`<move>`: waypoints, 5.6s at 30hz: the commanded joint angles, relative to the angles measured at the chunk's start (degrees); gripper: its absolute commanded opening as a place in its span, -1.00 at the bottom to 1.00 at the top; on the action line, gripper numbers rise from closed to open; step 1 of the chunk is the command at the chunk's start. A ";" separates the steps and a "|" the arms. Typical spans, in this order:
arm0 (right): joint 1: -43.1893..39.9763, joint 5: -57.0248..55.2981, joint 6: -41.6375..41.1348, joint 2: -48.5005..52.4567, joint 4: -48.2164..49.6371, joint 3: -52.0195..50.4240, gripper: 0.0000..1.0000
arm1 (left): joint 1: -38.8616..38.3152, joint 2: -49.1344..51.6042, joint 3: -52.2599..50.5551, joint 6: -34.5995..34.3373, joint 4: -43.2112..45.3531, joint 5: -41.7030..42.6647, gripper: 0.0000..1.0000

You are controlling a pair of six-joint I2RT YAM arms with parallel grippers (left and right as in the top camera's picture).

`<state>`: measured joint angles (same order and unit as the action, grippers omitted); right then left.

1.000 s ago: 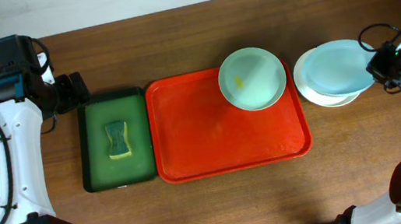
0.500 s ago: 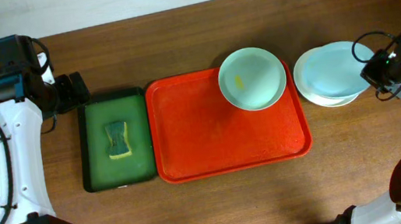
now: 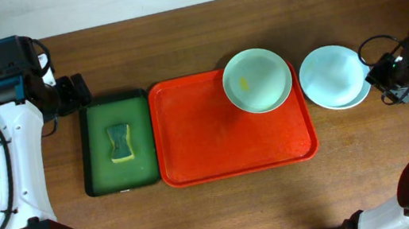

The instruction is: Clean dirty plates on tray and stack at the side

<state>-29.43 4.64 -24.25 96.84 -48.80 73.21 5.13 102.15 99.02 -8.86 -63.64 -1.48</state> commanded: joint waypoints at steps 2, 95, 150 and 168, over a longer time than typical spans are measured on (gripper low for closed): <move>6.23 4.96 9.57 0.42 1.22 -0.31 -0.05 | 0.07 -0.37 0.24 -0.48 0.09 0.24 0.98; 46.31 6.78 7.21 10.05 -6.01 -2.51 -0.18 | 0.07 -0.37 0.24 -0.48 0.09 0.24 0.98; 46.40 12.04 3.80 10.47 0.96 -3.48 -0.50 | -10.99 0.57 -20.15 4.70 5.53 0.39 0.00; 46.40 12.07 3.80 10.47 1.70 -3.56 -0.50 | -8.98 11.54 -20.44 4.61 12.46 -3.37 -0.20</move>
<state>16.93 16.60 -20.71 108.16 -47.24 70.15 -4.45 113.10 79.15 -4.91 -51.13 -4.21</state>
